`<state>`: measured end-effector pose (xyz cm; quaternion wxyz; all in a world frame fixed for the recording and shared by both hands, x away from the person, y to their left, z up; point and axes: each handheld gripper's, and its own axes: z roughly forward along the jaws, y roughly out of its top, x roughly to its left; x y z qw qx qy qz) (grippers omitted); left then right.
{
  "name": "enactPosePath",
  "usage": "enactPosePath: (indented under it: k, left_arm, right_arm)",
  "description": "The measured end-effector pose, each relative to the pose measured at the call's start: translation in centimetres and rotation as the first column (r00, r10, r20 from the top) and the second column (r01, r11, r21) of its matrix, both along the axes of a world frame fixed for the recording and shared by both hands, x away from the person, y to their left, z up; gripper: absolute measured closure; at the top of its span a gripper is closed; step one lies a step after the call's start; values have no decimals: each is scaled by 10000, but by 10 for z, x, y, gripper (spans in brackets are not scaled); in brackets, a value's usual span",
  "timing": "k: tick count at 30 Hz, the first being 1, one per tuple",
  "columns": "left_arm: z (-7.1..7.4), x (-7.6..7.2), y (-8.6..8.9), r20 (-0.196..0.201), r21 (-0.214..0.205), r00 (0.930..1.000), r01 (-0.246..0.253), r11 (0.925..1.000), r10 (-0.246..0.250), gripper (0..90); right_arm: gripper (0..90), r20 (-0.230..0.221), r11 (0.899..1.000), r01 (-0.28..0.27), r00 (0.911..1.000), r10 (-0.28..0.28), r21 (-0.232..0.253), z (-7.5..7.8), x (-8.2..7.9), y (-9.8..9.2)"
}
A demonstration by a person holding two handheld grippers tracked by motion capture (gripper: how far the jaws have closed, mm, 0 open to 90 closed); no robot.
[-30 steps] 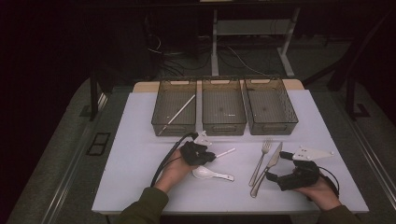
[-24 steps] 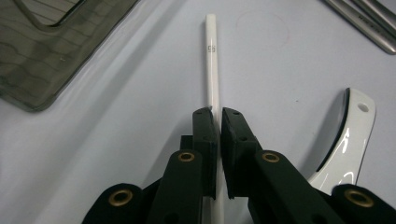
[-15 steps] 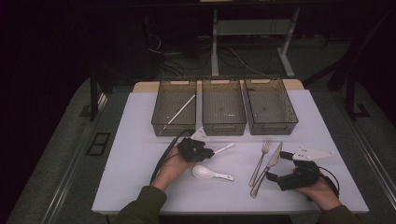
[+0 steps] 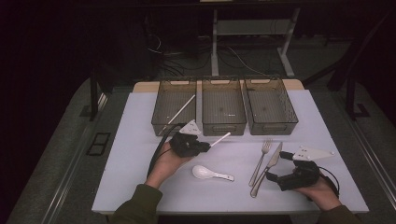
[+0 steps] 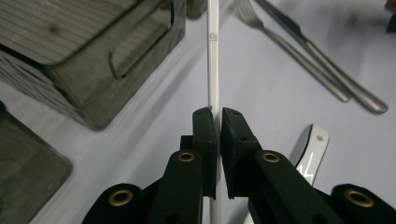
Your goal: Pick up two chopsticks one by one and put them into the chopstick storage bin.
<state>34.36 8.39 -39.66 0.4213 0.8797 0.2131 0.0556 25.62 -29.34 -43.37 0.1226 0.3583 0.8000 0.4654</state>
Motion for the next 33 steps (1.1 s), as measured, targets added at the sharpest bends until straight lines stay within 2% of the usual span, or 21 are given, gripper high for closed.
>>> enactPosePath:
  k: [9,15,22,29,33]
  left_arm:
    - [27,-4,18,520,-939,9981,-275,9952,325,841]
    - [42,-6,35,733,-1450,9953,-524,9880,635,841]
    - [57,-8,52,944,-2031,9906,-781,9760,989,841]
    - [66,-7,65,1107,-2247,9856,-1007,9692,1281,841]
    - [72,-4,68,1227,-2242,9829,-1070,9687,1370,841]
  right_arm:
    - [8,-14,10000,-4,10000,4,-8,0,0,0]
    - [8,-28,10000,2,10000,-2,-6,0,0,0]
    - [8,-43,10000,-22,10000,22,-19,0,0,0]
    - [8,-81,10000,15,10000,-15,-10,0,0,0]
    - [8,-42,10000,38,10000,-38,-6,0,0,0]
